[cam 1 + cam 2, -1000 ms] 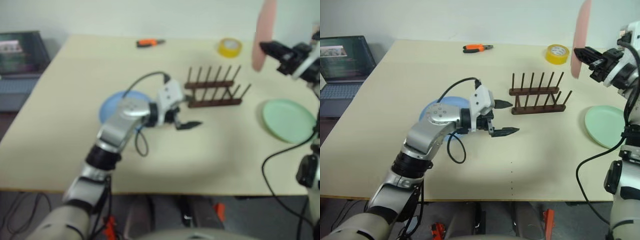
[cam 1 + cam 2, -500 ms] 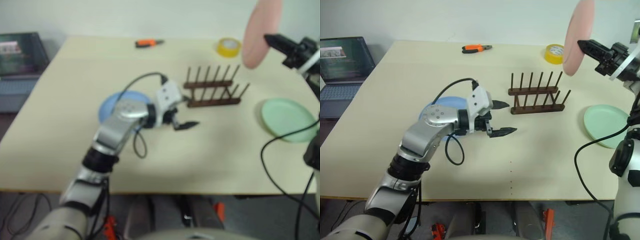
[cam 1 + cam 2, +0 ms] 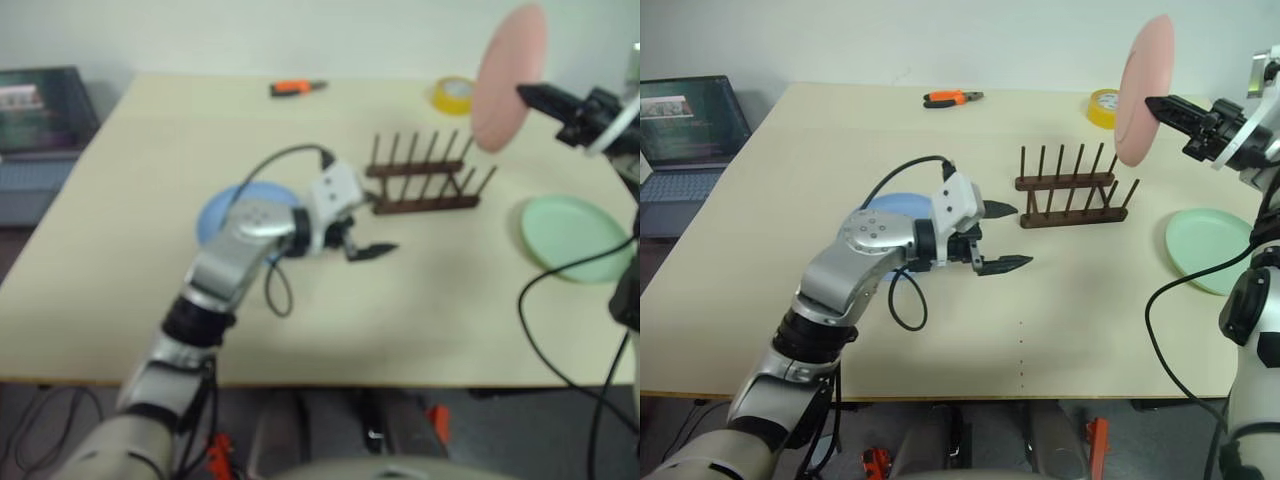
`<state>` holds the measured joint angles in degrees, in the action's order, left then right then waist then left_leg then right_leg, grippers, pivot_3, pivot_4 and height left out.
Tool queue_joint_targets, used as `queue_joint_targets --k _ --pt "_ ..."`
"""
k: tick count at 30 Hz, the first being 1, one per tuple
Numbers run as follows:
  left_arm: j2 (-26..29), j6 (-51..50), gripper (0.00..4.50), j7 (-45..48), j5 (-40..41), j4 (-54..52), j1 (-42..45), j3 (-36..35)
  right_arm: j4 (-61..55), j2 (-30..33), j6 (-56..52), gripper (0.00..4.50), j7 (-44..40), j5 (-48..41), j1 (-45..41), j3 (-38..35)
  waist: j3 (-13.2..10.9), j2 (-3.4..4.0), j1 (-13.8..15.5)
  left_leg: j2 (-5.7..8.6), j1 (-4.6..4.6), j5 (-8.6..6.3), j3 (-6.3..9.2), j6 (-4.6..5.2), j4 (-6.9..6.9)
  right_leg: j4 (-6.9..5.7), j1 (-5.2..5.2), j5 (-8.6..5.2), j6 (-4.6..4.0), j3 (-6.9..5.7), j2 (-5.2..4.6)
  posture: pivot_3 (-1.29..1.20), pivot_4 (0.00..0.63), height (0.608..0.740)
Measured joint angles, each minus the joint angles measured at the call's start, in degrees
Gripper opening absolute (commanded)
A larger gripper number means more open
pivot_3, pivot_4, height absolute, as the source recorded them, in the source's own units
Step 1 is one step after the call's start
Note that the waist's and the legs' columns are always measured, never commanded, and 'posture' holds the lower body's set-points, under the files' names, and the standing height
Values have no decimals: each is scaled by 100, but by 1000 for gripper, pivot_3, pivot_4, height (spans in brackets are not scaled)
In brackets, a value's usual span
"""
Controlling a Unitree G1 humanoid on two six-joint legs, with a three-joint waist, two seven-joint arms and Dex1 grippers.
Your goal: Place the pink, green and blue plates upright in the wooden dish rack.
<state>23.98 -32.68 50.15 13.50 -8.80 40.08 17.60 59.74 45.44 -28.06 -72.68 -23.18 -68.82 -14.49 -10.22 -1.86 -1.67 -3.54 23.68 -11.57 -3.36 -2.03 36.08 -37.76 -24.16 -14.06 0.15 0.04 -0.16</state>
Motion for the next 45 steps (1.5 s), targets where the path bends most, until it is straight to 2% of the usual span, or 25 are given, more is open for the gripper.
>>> queue_joint_targets --k 45 --pt "81 -190 4500 -147 13 -196 -86 1 354 -33 74 38 -599 617 -153 235 0 0 -17 1 -47 -1 -40 1 -4 -26 1 0 1 72 5 0 150 740"
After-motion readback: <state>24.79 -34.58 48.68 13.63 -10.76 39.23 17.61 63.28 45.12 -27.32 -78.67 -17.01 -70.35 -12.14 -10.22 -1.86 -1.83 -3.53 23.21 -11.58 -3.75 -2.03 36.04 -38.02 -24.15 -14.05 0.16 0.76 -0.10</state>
